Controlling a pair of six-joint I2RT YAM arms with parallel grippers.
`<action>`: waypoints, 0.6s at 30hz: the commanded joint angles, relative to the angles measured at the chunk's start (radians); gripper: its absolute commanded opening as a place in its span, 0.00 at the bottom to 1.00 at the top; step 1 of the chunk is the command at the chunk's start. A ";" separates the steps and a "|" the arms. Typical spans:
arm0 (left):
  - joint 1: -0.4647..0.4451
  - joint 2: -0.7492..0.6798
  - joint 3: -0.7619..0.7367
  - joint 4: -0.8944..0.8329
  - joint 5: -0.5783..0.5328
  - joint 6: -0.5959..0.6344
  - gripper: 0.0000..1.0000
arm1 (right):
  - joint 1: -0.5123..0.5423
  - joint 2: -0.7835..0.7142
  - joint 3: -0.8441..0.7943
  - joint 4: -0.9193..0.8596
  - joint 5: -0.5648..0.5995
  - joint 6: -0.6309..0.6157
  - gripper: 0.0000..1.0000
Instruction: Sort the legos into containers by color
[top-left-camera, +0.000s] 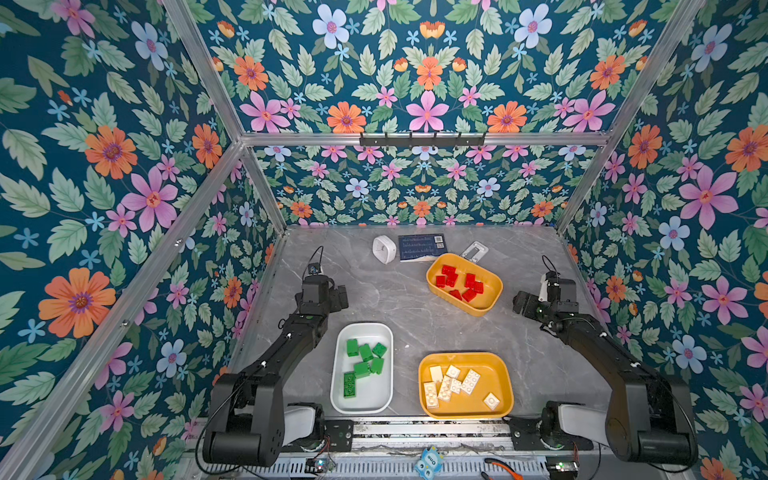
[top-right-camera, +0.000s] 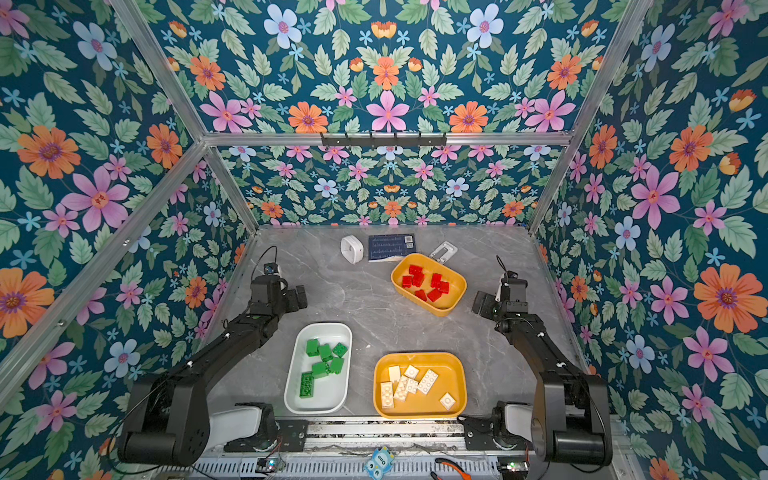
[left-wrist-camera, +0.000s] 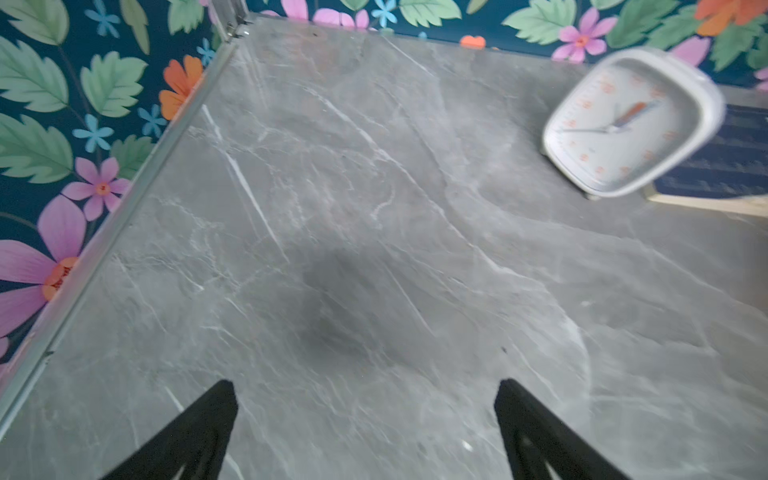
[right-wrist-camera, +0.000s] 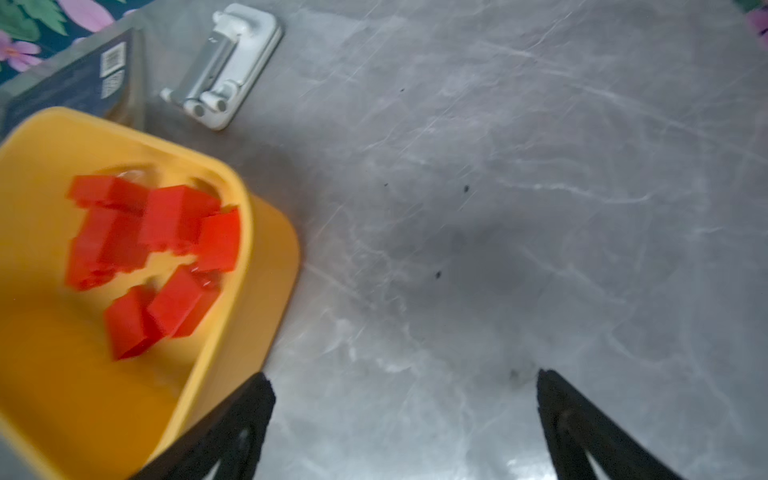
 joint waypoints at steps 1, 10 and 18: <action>0.016 0.048 -0.073 0.323 -0.022 0.110 1.00 | 0.000 0.045 -0.049 0.294 0.072 -0.088 0.99; 0.024 0.221 -0.190 0.752 -0.038 0.169 1.00 | 0.001 0.147 -0.117 0.570 -0.029 -0.139 0.99; 0.043 0.289 -0.220 0.904 -0.114 0.158 1.00 | 0.001 0.126 -0.214 0.728 -0.078 -0.162 0.99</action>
